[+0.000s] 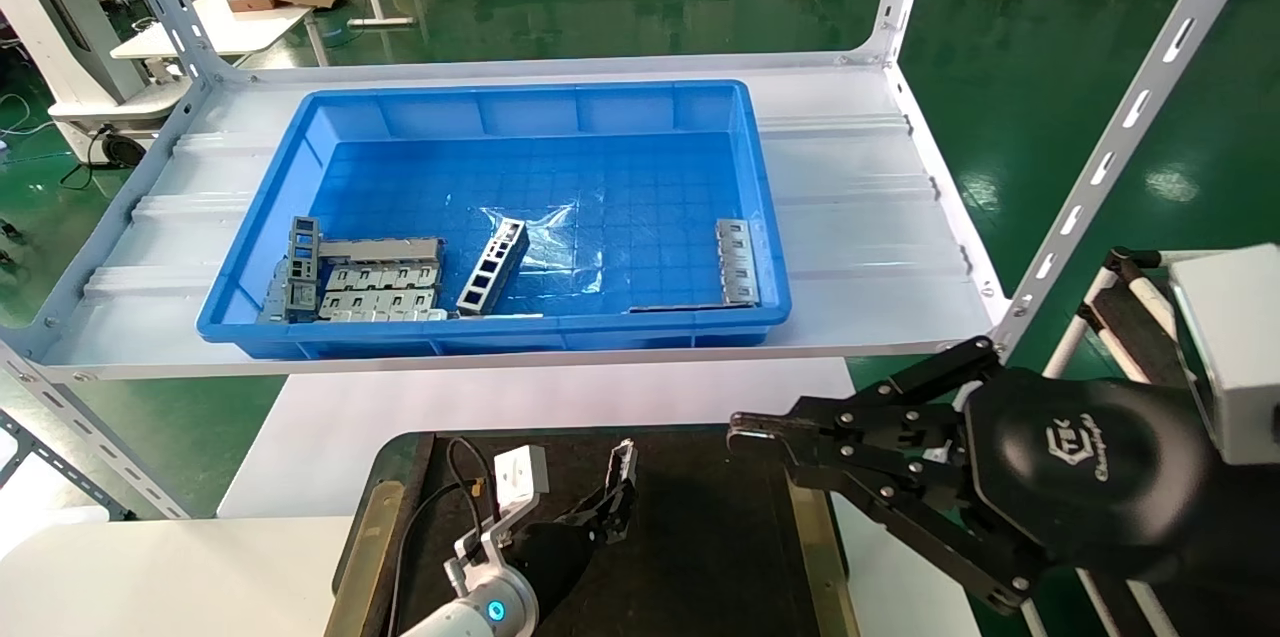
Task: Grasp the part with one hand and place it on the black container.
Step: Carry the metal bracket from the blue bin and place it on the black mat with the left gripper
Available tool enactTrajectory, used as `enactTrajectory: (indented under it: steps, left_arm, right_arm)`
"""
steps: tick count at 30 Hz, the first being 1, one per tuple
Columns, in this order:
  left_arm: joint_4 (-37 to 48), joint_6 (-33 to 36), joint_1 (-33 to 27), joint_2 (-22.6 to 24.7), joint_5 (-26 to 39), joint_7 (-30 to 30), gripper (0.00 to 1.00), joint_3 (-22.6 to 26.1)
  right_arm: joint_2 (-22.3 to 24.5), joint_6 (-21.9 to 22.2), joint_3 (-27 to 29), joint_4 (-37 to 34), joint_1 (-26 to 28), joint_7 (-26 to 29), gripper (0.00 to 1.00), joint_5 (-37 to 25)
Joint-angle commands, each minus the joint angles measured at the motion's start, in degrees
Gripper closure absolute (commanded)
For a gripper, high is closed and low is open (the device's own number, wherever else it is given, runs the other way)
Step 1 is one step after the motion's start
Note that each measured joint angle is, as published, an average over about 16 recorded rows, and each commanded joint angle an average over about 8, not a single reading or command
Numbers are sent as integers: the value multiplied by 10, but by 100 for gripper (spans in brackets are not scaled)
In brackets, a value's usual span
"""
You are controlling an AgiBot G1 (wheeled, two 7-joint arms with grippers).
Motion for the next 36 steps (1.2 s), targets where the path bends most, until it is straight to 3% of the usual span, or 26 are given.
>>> enactTrajectory:
  steps: [1, 4, 6, 9, 11, 14, 16, 18, 30, 36]
  left_arm:
    - [6, -10, -4, 8, -11, -1, 100, 10]
    - [3, -23, -6, 10, -26, 0, 98, 21]
    - [0, -31, -7, 11, -36, 1, 89, 28]
    - [-4, -41, -9, 12, -51, 4, 69, 38]
    - [-6, -47, -9, 12, -60, 7, 45, 45]
    - [-9, -56, -11, 12, -75, 11, 18, 54]
    - [-11, -62, -13, 11, -84, 13, 5, 61]
    - [-13, -66, -14, 11, -94, 16, 0, 67]
    - [-39, -84, -25, 2, -134, 33, 0, 96]
    - [-83, -78, -34, -26, -109, 57, 0, 106]
  right_arm:
    - [0, 0, 0, 0, 0, 0, 100, 0]
    - [0, 0, 0, 0, 0, 0, 98, 0]
    - [0, 0, 0, 0, 0, 0, 88, 0]
    - [0, 0, 0, 0, 0, 0, 52, 0]
    - [0, 0, 0, 0, 0, 0, 27, 0]
    - [0, 0, 0, 0, 0, 0, 1, 0]
    - [0, 0, 0, 0, 0, 0, 0, 0]
    - [0, 0, 0, 0, 0, 0, 0, 0]
    - [0, 0, 0, 0, 0, 0, 0, 0]
    - [0, 0, 0, 0, 0, 0, 0, 0]
